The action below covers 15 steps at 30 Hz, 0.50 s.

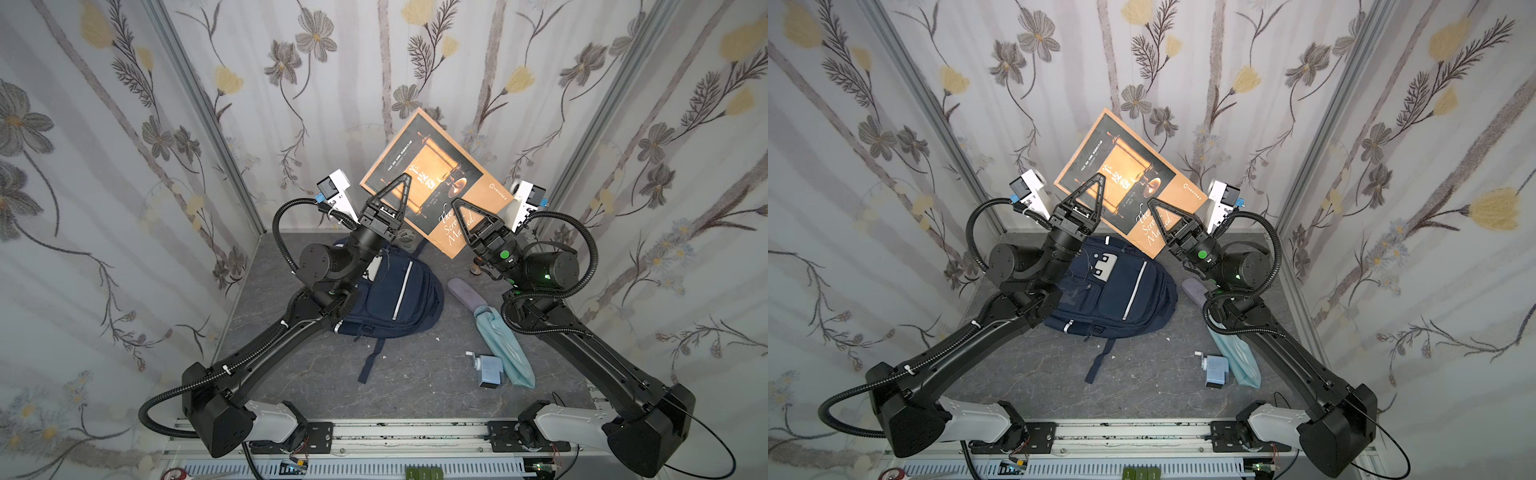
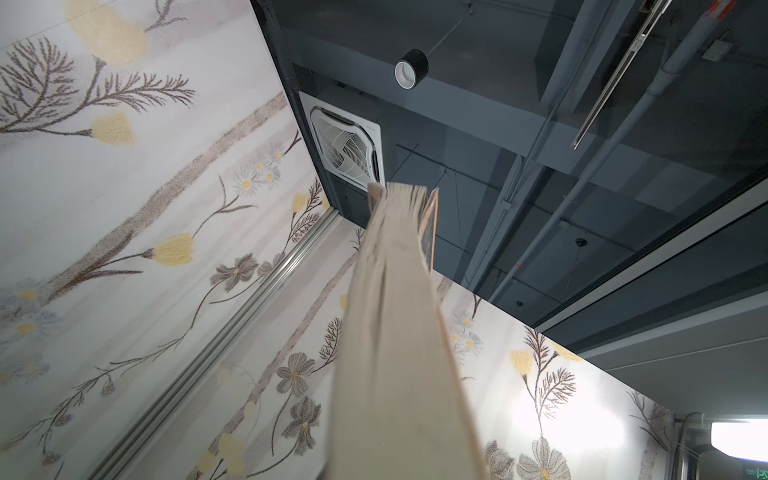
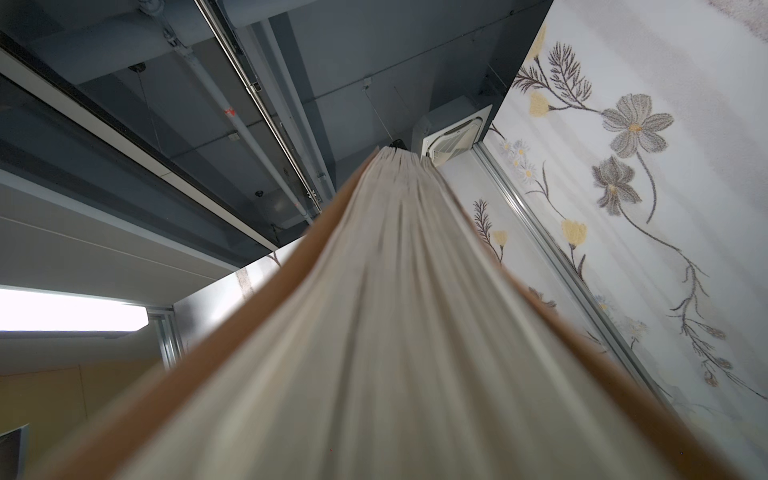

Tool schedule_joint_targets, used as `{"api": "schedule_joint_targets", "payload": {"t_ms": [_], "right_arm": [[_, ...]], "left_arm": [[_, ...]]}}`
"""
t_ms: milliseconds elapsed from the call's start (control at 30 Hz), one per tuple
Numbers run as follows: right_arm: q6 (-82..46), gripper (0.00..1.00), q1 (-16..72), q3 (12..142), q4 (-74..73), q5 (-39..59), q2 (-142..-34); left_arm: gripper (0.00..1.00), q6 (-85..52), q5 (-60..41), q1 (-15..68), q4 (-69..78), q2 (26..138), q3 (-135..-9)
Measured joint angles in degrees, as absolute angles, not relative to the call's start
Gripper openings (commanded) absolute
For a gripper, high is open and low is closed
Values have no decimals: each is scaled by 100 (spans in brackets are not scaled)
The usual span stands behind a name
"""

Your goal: Pack the student bag

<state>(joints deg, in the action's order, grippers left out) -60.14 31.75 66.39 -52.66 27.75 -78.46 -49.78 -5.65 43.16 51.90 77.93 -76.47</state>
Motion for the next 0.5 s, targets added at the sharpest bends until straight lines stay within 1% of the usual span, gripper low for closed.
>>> {"api": "schedule_joint_targets", "payload": {"t_ms": [33,100,133,200,333,400,500], "right_arm": [[-6018,0,3070,6573,-5124,2832,-7745],[-6014,0,2779,6394,-4831,2880,-7483],[-6012,0,2580,6278,-4619,2871,-7308],[-5986,0,2233,6112,-4112,2840,-6982],[-5476,0,1555,6058,-2329,2558,-6281],[-5183,0,1227,6053,-1525,2416,-6031],[-4941,0,738,5874,-604,2296,-5708]], "left_arm": [[45,-4925,-558,4329,5057,7760,-7623],[54,-4735,-381,4311,4611,7642,-7614],[57,-4611,-226,4300,4270,7555,-7620],[59,-4292,99,4305,3568,7428,-7686],[62,-3607,740,4313,1955,7498,-7872],[63,-3361,926,4311,1177,7749,-8036],[64,-3011,1013,4307,-108,8484,-8499]]}}
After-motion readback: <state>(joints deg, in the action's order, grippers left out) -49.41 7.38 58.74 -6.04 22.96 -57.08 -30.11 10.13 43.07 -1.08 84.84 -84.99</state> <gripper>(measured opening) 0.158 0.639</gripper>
